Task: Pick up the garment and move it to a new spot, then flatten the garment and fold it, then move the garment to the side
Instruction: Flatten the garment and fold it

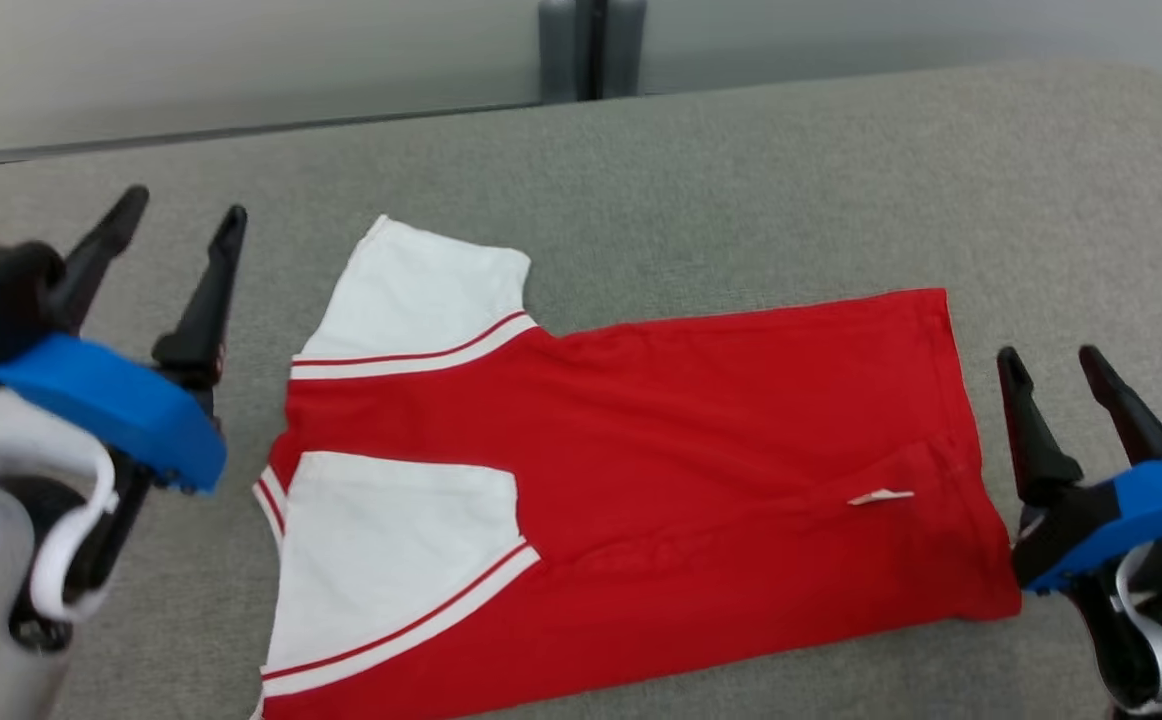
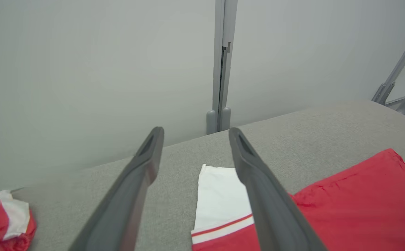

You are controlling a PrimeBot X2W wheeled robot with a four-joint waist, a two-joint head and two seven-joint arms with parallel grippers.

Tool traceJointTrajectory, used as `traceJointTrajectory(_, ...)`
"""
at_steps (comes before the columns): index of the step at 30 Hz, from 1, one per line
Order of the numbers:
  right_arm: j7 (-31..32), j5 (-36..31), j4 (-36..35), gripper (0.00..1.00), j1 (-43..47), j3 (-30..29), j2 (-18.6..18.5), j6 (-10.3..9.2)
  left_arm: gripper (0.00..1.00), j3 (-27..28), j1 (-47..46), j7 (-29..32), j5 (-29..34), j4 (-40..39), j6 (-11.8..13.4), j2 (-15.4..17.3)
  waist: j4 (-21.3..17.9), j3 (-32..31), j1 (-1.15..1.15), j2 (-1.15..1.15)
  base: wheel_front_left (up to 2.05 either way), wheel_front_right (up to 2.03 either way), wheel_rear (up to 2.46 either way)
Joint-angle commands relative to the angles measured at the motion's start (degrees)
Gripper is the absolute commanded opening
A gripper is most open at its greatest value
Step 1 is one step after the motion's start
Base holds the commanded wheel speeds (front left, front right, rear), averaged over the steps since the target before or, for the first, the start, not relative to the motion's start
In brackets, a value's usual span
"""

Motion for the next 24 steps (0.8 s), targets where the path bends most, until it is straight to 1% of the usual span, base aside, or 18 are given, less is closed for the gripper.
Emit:
traceJointTrajectory(1,0.1,-0.3,0.4,1.00,-2.5,1.0,-0.1,0.01,1.00,-0.9,-4.5,1.7,-0.2,2.0,-2.1,0.5,-0.7,1.6,0.00,0.00,0.00,0.00,0.00)
traceJointTrajectory(3,0.0,-0.6,0.8,1.00,-5.2,2.5,-0.1,0.01,1.00,-1.7,-10.1,4.1,0.0,5.4,-4.2,1.2,-2.0,3.7,0.00,0.00,0.00,0.00,0.00)
traceJointTrajectory(5,-0.4,-0.4,1.4,1.00,-7.7,3.9,-0.1,0.01,1.00,-2.5,-15.0,6.7,-0.7,9.1,-6.0,1.2,-3.4,5.8,0.00,0.00,0.00,0.00,0.00)
traceJointTrajectory(6,-0.4,-0.4,1.4,1.00,-7.7,3.9,-0.1,0.01,1.00,-2.5,-15.0,6.7,-0.7,9.1,-6.0,1.2,-3.4,5.8,0.00,0.00,0.00,0.00,0.00)
traceJointTrajectory(8,-0.6,-0.2,2.2,1.00,-9.7,5.2,-0.1,0.01,1.00,-3.5,-18.7,8.9,-0.6,12.5,-7.4,1.7,-4.6,7.7,0.00,0.00,0.00,0.00,0.00)
traceJointTrajectory(11,-1.3,-0.3,3.3,1.00,-11.9,6.4,-0.1,0.01,1.00,-5.5,-21.9,11.6,-0.3,17.4,-8.8,2.0,-6.2,9.8,0.00,0.00,0.00,0.00,0.00)
traceJointTrajectory(13,-1.7,-0.3,4.1,1.00,-12.8,7.0,-0.1,0.01,1.00,-6.2,-23.1,13.2,-1.1,20.1,-9.3,1.8,-7.2,11.0,0.00,0.00,0.00,0.00,0.00)
traceJointTrajectory(17,-2.7,0.1,5.1,1.00,-14.3,8.1,-0.1,0.01,1.00,-7.5,-24.1,15.1,-1.9,23.9,-10.1,3.0,-9.1,13.0,0.00,0.00,0.00,0.00,0.00)
traceJointTrajectory(24,-4.1,1.2,6.7,1.00,-15.8,9.9,-0.1,0.01,1.00,-8.6,-24.6,17.4,-3.5,26.8,-10.8,5.4,-11.6,15.8,0.00,0.00,0.00,0.00,0.00)
